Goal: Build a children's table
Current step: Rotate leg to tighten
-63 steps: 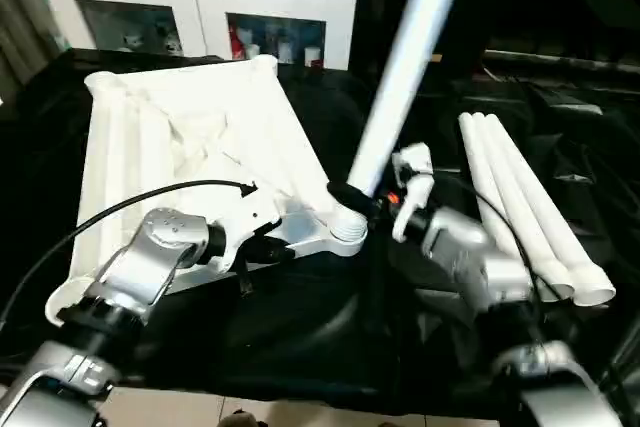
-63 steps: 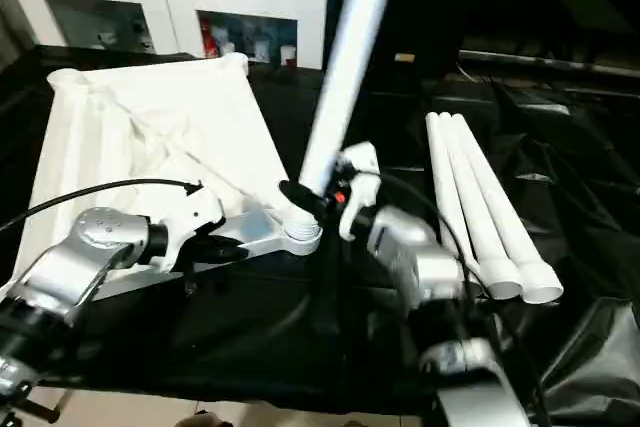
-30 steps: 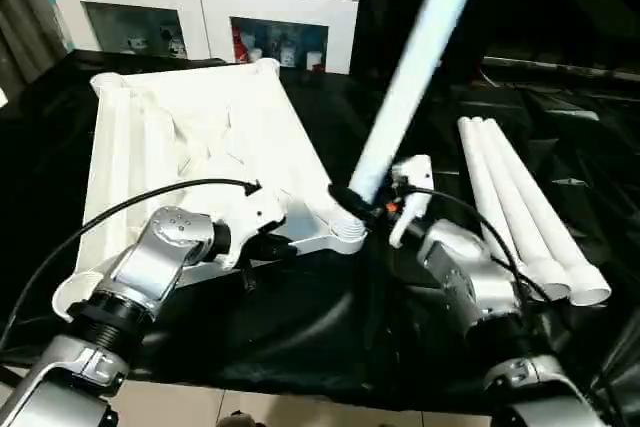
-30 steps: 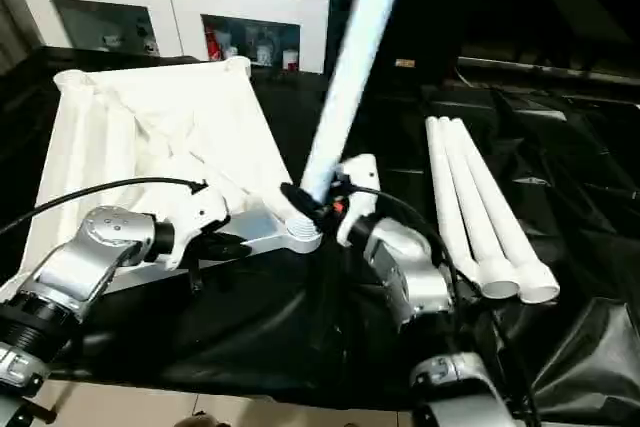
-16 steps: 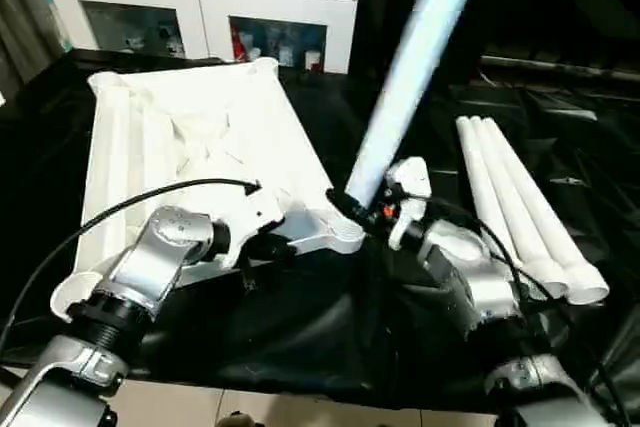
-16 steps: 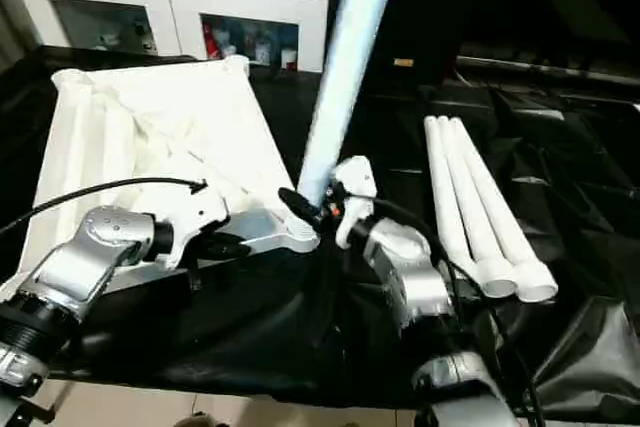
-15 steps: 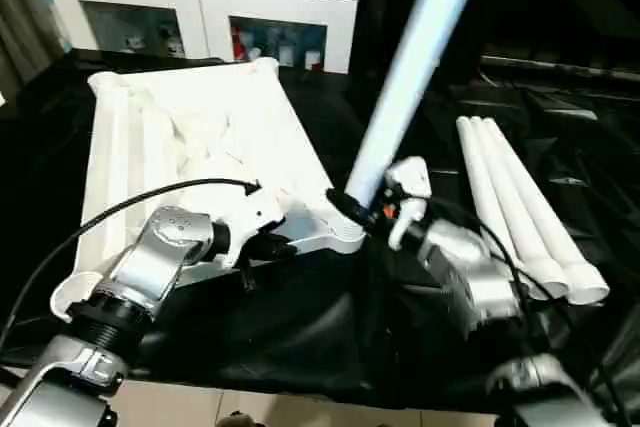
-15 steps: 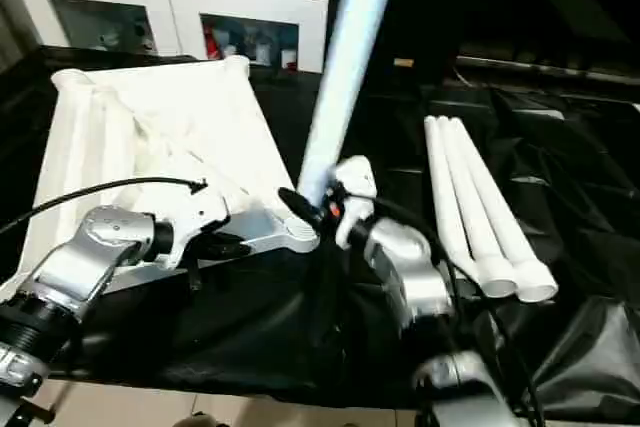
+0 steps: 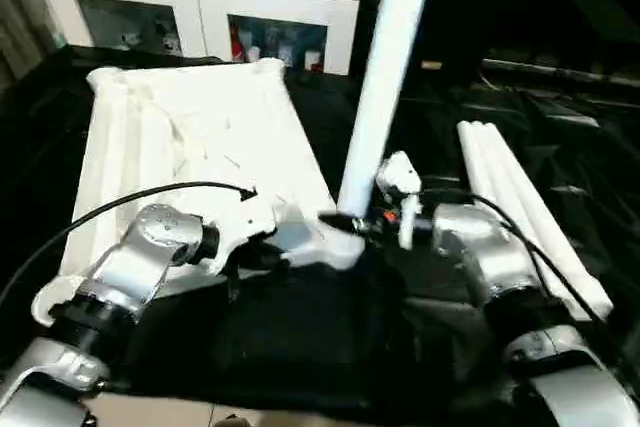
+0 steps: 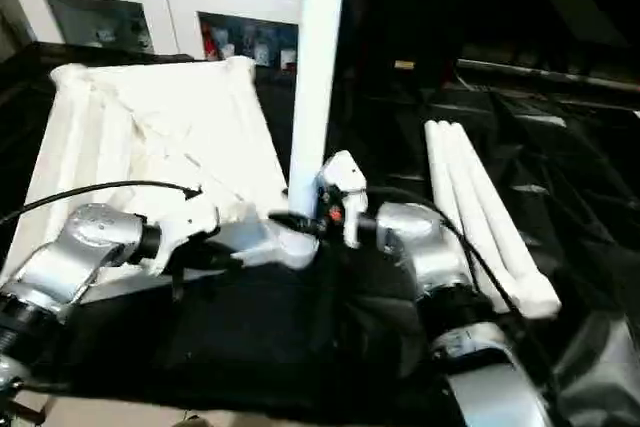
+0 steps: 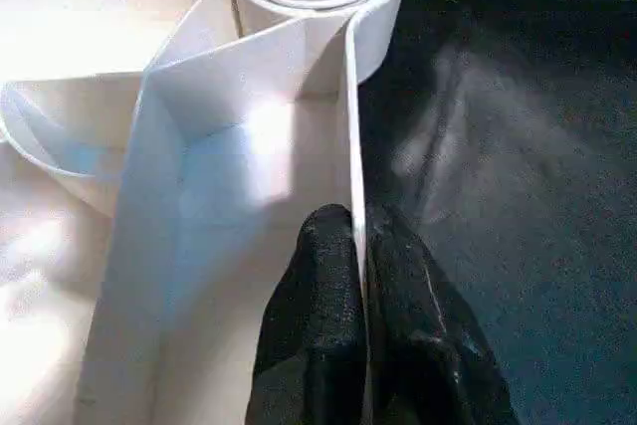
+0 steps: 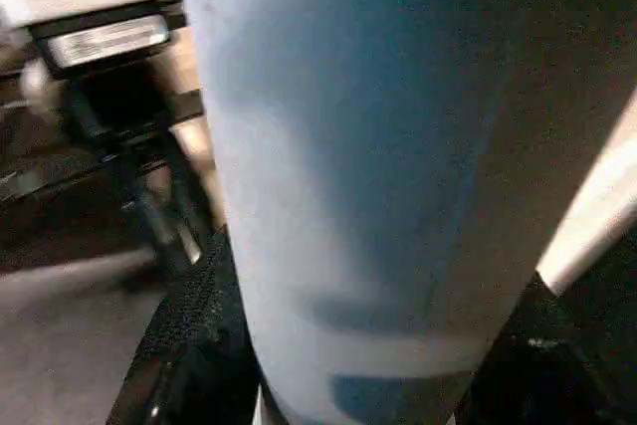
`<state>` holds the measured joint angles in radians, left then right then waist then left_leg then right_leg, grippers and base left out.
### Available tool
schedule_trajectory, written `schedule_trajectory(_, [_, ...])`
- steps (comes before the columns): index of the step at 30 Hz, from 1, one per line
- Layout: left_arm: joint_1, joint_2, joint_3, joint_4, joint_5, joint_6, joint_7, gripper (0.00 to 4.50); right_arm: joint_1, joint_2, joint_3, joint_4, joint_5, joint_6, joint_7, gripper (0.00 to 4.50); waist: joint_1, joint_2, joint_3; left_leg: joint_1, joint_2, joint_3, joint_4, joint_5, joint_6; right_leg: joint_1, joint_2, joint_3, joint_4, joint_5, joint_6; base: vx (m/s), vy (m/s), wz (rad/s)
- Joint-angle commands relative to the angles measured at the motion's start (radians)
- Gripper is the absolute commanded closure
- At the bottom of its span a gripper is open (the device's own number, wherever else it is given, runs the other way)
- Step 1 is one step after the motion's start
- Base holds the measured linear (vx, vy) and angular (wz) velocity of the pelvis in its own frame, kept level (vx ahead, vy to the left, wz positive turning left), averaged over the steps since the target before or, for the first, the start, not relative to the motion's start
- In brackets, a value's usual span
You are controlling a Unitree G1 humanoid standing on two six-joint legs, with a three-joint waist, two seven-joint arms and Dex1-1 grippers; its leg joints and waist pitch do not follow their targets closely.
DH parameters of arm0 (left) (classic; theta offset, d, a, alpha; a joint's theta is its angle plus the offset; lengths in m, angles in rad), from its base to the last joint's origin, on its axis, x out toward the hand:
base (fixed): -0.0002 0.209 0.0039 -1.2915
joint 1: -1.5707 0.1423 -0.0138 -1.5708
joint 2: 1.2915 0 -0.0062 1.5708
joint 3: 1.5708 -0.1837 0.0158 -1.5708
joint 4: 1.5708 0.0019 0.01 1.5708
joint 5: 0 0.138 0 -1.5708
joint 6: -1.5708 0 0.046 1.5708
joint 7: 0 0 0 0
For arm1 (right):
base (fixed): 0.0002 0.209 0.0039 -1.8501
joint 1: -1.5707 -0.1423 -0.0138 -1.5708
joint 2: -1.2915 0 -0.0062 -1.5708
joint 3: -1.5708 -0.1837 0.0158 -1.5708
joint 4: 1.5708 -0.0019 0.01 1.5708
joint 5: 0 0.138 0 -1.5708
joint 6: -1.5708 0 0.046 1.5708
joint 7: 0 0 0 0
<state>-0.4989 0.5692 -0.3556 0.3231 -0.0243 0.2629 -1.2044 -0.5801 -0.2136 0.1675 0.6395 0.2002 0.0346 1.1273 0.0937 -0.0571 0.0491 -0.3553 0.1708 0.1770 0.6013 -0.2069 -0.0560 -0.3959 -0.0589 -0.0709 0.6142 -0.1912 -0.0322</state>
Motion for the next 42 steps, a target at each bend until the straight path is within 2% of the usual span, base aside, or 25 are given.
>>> schedule_trajectory(1, [-0.011,-0.006,-0.030,-0.103,-0.058,-0.013,-0.098,4.50,0.069,-0.021,0.080,0.070,-0.049,0.072,0.046,2.60,0.000,0.020,-0.061,0.011,0.072,-0.022,-0.079,-0.085,0.044,0.046,-0.101,0.061,-0.049,-0.038,-0.252,0.055,0.010,0.00])
schedule_trajectory(5, [-0.008,0.009,-0.038,-0.122,-0.061,-0.015,-0.128,4.50,0.094,-0.037,0.089,0.061,-0.056,0.053,0.071,2.60,0.001,0.023,-0.058,0.015,0.074,-0.021,-0.081,-0.118,0.034,0.047,-0.100,0.060,-0.053,-0.044,-0.261,0.000,0.000,0.00])
schedule_trajectory(8, [-0.026,-0.010,-0.029,-0.082,-0.031,-0.038,-0.089,4.50,0.098,-0.035,0.082,0.068,-0.064,0.049,0.052,2.60,0.000,0.025,-0.049,0.020,0.074,-0.023,-0.090,-0.217,-0.002,0.044,-0.103,0.063,-0.070,-0.179,-0.243,0.000,0.000,0.00])
schedule_trajectory(12, [-0.050,-0.039,-0.016,-0.003,0.026,-0.062,0.019,4.50,0.075,-0.008,0.051,0.137,-0.107,0.016,-0.094,2.60,-0.002,0.028,-0.036,0.039,0.071,-0.028,-0.095,-0.356,-0.042,0.029,-0.106,0.066,-0.096,-0.414,-0.188,0.000,0.000,0.00])
schedule_trajectory(15, [-0.060,-0.067,-0.001,0.032,0.030,-0.030,0.078,4.50,0.038,0.018,0.017,0.224,-0.144,-0.011,-0.282,2.60,-0.010,0.027,-0.029,0.044,0.070,-0.045,-0.099,-0.439,-0.056,0.028,-0.114,0.058,-0.116,-0.626,-0.114,-0.018,0.000,-0.02])
schedule_trajectory(17, [-0.066,-0.100,0.019,0.047,0.015,0.005,0.119,4.50,0.017,0.039,-0.011,0.266,-0.141,0.011,-0.377,2.60,-0.017,0.029,-0.030,0.044,0.068,-0.051,-0.100,-0.461,-0.064,0.027,-0.115,0.053,-0.123,-0.674,-0.090,-0.054,0.002,-0.07])
schedule_trajectory(18, [-0.073,-0.129,0.031,0.061,0.012,0.034,0.155,4.50,0.002,0.054,-0.023,0.294,-0.143,0.024,-0.449,2.60,-0.022,0.029,-0.030,0.038,0.068,-0.056,-0.102,-0.469,-0.066,0.032,-0.116,0.047,-0.125,-0.687,-0.077,-0.057,0.017,-0.14])
schedule_trajectory(21, [-0.101,-0.212,0.056,0.097,0.033,0.116,0.284,4.50,-0.045,0.095,-0.062,0.376,-0.130,0.068,-0.643,2.60,-0.036,0.041,-0.024,0.047,0.068,-0.063,-0.104,-0.537,-0.068,0.027,-0.111,0.027,-0.138,-0.682,-0.071,-0.056,0.024,-0.12])
schedule_trajectory(22, [-0.113,-0.251,0.071,0.108,0.039,0.163,0.350,4.50,-0.065,0.111,-0.087,0.410,-0.115,0.077,-0.720,2.60,-0.040,0.049,-0.026,0.062,0.068,-0.065,-0.101,-0.588,-0.078,0.025,-0.109,0.009,-0.147,-0.678,-0.065,-0.058,0.030,-0.09])
schedule_trajectory(23, [-0.120,-0.272,0.079,0.112,0.043,0.190,0.387,4.50,-0.076,0.119,-0.102,0.428,-0.105,0.080,-0.761,2.60,-0.049,0.049,-0.021,0.073,0.069,-0.064,-0.100,-0.623,-0.074,0.020,-0.103,-0.009,-0.159,-0.670,-0.060,-0.075,0.043,-0.07])
schedule_trajectory(24, [-0.130,-0.312,0.092,0.114,0.045,0.232,0.441,4.50,-0.093,0.130,-0.118,0.454,-0.096,0.082,-0.824,2.60,-0.050,0.058,-0.023,0.067,0.072,-0.070,-0.105,-0.659,-0.066,0.038,-0.101,-0.030,-0.158,-0.635,-0.043,-0.061,0.056,-0.05])
schedule_trajectory(25, [-0.137,-0.336,0.098,0.117,0.046,0.255,0.474,4.50,-0.105,0.137,-0.127,0.474,-0.092,0.080,-0.862,2.60,-0.052,0.062,-0.019,0.062,0.078,-0.068,-0.116,-0.689,-0.065,0.043,-0.095,-0.039,-0.152,-0.606,-0.042,-0.061,0.056,-0.05])
schedule_trajectory(26, [-0.143,-0.366,0.104,0.114,0.048,0.280,0.510,4.50,-0.117,0.148,-0.141,0.492,-0.081,0.078,-0.896,2.60,-0.052,0.073,-0.017,0.021,0.102,-0.076,-0.162,-0.777,-0.071,0.084,-0.082,-0.044,-0.090,-0.506,-0.042,-0.074,0.047,-0.08])
schedule_trajectory(27, [-0.149,-0.430,0.107,0.098,0.055,0.320,0.577,4.50,-0.141,0.166,-0.163,0.524,-0.068,0.075,-0.964,2.60,0.026,0.078,-0.020,-0.044,0.111,0.004,-0.247,-0.861,-0.061,0.104,-0.030,-0.022,0.103,-0.200,-0.054,-0.069,-0.001,0.10])
schedule_trajectory(28, [-0.150,-0.433,0.107,0.097,0.055,0.322,0.580,4.50,-0.143,0.167,-0.164,0.525,-0.068,0.074,-0.967,2.60,0.002,0.048,-0.023,0.013,0.091,0.009,-0.221,-0.779,-0.041,0.065,-0.043,0.023,0.072,-0.284,-0.049,-0.069,-0.001,0.10])
schedule_trajectory(29, [-0.157,-0.490,0.105,0.088,0.066,0.350,0.640,4.50,-0.164,0.183,-0.172,0.549,-0.072,0.064,-1.019,2.60,0.000,-0.003,-0.030,0.068,0.056,-0.010,-0.133,-0.657,-0.052,0.008,-0.085,0.060,-0.029,-0.559,-0.014,0.064,-0.115,0.27])
schedule_trajectory(30, [-0.158,-0.499,0.105,0.087,0.068,0.354,0.649,4.50,-0.168,0.185,-0.173,0.553,-0.073,0.062,-1.027,2.60,0.009,-0.006,-0.023,0.092,0.016,-0.016,0.041,-0.323,-0.008,-0.045,-0.192,0.089,-0.173,-0.988,-0.009,0.098,-0.124,-0.04])
schedule_trajectory(31, [-0.162,-0.511,0.102,0.091,0.072,0.355,0.662,4.50,-0.175,0.190,-0.174,0.559,-0.074,0.061,-1.036,2.60,0.029,0.003,-0.028,0.002,0.039,-0.049,-0.001,-0.129,0.013,0.049,-0.213,0.096,-0.144,-0.938,-0.016,0.098,-0.124,-0.04])
schedule_trajectory(32, [-0.163,-0.513,0.101,0.093,0.073,0.354,0.664,4.50,-0.177,0.192,-0.175,0.559,-0.073,0.061,-1.037,2.60,0.034,0.011,-0.039,-0.027,0.047,-0.052,-0.046,-0.084,-0.001,0.071,-0.175,0.065,-0.112,-0.795,-0.024,0.090,-0.019,-0.34])
schedule_trajectory(33, [-0.165,-0.519,0.099,0.098,0.077,0.355,0.670,4.50,-0.183,0.196,-0.179,0.566,-0.073,0.060,-1.044,2.60,0.029,0.030,-0.046,-0.022,0.067,-0.054,-0.090,-0.112,-0.025,0.050,-0.111,0.039,-0.077,-0.483,-0.055,0.093,0.010,-0.21])
schedule_trajectory(34, [-0.170,-0.528,0.104,0.105,0.079,0.361,0.693,4.50,-0.193,0.200,-0.179,0.578,-0.080,0.056,-1.056,2.60,0.024,0.038,-0.047,0.002,0.073,-0.050,-0.096,-0.247,-0.040,0.034,-0.100,0.040,-0.067,-0.375,-0.091,0.093,0.010,-0.21])
schedule_trajectory(35, [-0.175,-0.530,0.106,0.113,0.086,0.365,0.716,4.50,-0.205,0.206,-0.183,0.589,-0.084,0.051,-1.068,2.60,0.020,0.037,-0.049,0.007,0.071,-0.048,-0.097,-0.287,-0.043,0.035,-0.105,0.043,-0.069,-0.352,-0.110,0.055,-0.005,0.01])
schedule_trajectory(36, [-0.175,-0.527,0.111,0.119,0.087,0.366,0.726,4.50,-0.212,0.209,-0.184,0.594,-0.089,0.047,-1.072,2.60,0.019,0.034,-0.050,0.003,0.063,-0.045,-0.098,-0.304,-0.040,0.044,-0.111,0.044,-0.073,-0.336,-0.128,0.000,0.000,0.00])
schedule_trajectory(39, [-0.174,-0.520,0.109,0.124,0.093,0.362,0.727,4.50,-0.215,0.211,-0.183,0.597,-0.092,0.044,-1.063,2.60,0.023,0.032,-0.050,-0.001,0.062,-0.038,-0.102,-0.255,-0.009,0.053,-0.115,0.042,-0.083,-0.332,-0.118,0.000,0.000,0.00])
schedule_trajectory(42, [-0.176,-0.517,0.120,0.130,0.103,0.363,0.736,4.50,-0.224,0.215,-0.187,0.610,-0.096,0.037,-1.061,2.60,0.022,0.030,-0.049,0.000,0.066,-0.036,-0.105,-0.244,-0.009,0.051,-0.116,0.043,-0.087,-0.335,-0.111,0.000,0.000,0.00])
